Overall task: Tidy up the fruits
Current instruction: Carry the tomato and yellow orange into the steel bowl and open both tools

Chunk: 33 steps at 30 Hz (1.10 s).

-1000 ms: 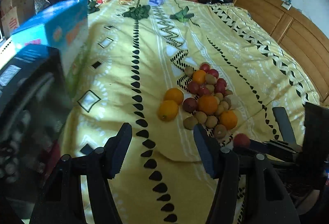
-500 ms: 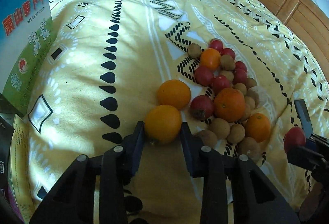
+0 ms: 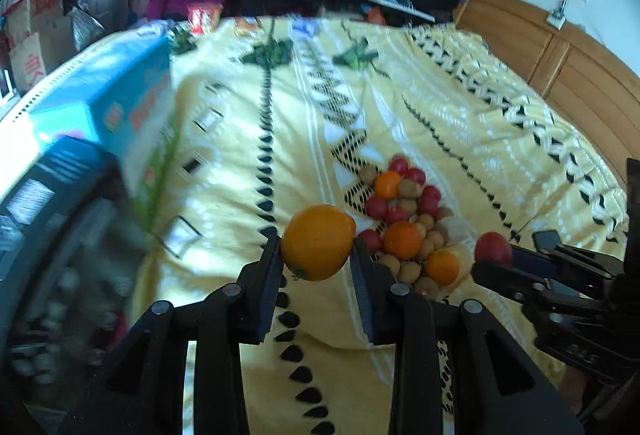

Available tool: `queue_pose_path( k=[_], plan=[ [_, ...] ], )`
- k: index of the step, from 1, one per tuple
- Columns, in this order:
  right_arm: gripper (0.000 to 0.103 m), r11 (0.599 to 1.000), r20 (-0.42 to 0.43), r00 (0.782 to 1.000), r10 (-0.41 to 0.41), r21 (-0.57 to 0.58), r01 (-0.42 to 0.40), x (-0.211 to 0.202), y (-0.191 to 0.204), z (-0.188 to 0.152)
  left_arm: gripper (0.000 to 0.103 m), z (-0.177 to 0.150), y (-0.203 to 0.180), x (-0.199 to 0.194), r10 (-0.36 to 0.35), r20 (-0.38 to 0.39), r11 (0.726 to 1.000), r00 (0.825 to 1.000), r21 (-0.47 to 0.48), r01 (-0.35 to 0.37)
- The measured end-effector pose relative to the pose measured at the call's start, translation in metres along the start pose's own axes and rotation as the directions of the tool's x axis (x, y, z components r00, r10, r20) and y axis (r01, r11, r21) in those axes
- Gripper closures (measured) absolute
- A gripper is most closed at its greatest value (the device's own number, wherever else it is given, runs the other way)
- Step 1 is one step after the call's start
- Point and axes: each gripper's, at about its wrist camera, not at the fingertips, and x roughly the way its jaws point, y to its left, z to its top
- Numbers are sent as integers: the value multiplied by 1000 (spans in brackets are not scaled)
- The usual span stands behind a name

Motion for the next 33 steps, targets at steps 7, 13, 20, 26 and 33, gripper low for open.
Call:
queue_pose_path(
  k=[7,13,20,26,33],
  plan=[
    [76,990,60,996,-59,-122,66,-17,49,28,69,19,37,-82,60,137,997,989,-56,-52],
    [76,976,102,993,-58,-203,78,-28,96,51,69,21,78,-138,119,223,988,967,-126,-92],
    [76,949,115,993,-20,-310,55,-29,162,69,69,9,138,-190,208,276,962,938,-234,-144],
    [76,918,96,992,85,-394,-41,-24,234,82,69,-14,203,-230,313,275,917,909,-338,-213],
    [76,846,1,963,270,-478,-237,-6,334,87,69,-51,288,-264,464,210,814,861,-483,-321]
  ],
)
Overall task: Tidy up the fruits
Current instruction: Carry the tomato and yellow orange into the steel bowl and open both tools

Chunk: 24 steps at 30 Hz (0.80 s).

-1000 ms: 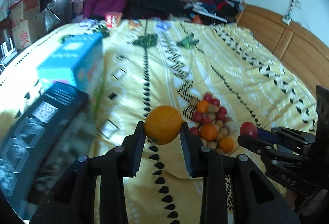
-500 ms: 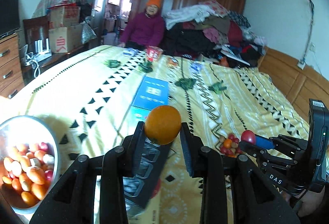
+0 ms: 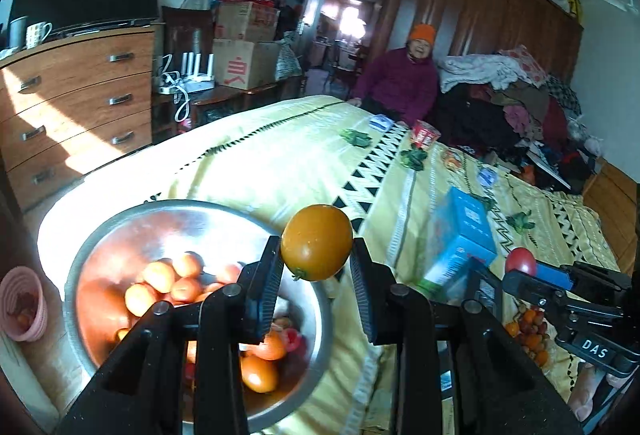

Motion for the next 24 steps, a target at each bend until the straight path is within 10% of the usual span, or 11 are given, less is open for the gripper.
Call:
queue_pose_path(
  k=[8,24],
  plan=[
    [76,969,-84,965,247,24,-246,70,63,36,69,1,84,28,112,-83,985,990,-124,-122],
    [75,951,-250,918,308,113,-288,151,76,25,58,-11,106,84,128,-220,982,967,-107,-155]
  ],
)
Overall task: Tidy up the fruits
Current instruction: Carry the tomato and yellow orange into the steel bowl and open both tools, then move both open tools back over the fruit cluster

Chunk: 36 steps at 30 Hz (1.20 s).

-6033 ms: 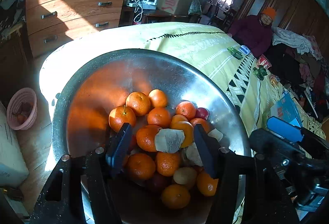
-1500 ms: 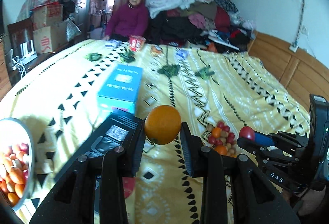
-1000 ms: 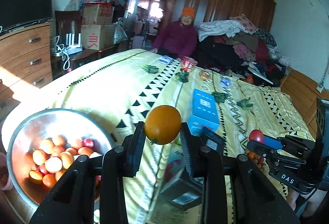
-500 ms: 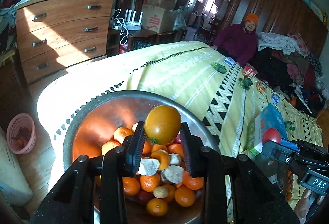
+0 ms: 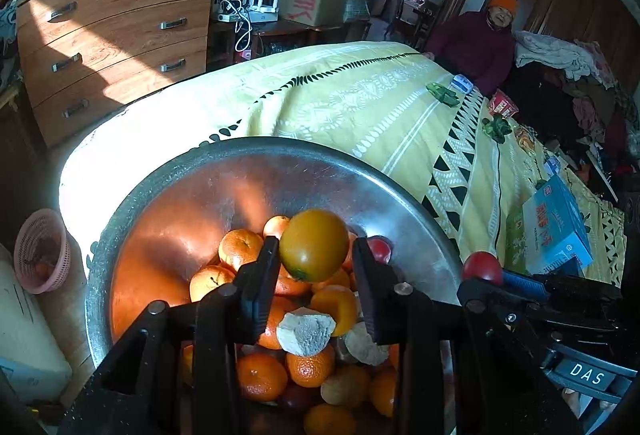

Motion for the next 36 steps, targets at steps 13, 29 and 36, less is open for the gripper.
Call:
queue_pose_path(
  k=[13,29,36],
  plan=[
    [32,1000,209,978,-17,-20,21,-94,19,-23,38,-11,-16,-41,2,95,1000,995,-21,0],
    [26,913,189,935,-301,340,225,-201,-110,-230,36,-65,-220,-122,-356,144,900,923,318,297],
    [26,830,167,893,-419,469,302,-244,-163,-293,36,-123,-304,-116,-438,0,805,899,446,392]
  ],
)
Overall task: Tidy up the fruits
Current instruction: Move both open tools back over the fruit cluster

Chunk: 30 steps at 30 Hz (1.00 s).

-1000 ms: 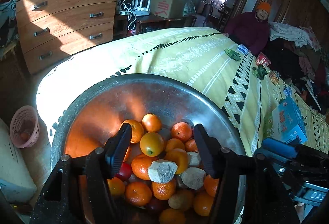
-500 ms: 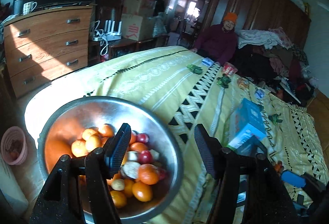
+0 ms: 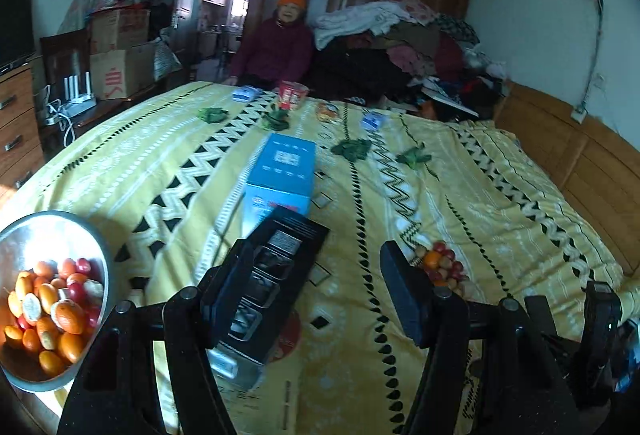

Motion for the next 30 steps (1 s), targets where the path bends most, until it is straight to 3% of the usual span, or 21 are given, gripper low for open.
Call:
queue_pose_path(
  k=[4,9,11,18,26,30],
  plan=[
    [27,996,24,999,-41,78,39,-8,-49,-13,36,-22,-31,29,-35,-84,999,996,29,38],
    [53,992,-21,997,-68,107,70,11,-93,-21,36,-45,-50,66,-47,-184,998,982,24,52],
    [57,992,-41,997,-69,101,73,23,-103,-20,36,-49,-58,77,-45,-205,998,978,37,53],
    [57,981,-23,993,-113,154,116,55,-141,-1,36,-58,-75,103,-43,-259,995,965,81,66],
    [57,985,-91,992,-86,139,98,91,-155,1,36,-70,-90,138,-78,-321,990,944,88,112],
    [68,982,-75,996,-57,174,70,82,-162,-7,36,-75,-96,171,-70,-351,990,934,94,109]
  ],
)
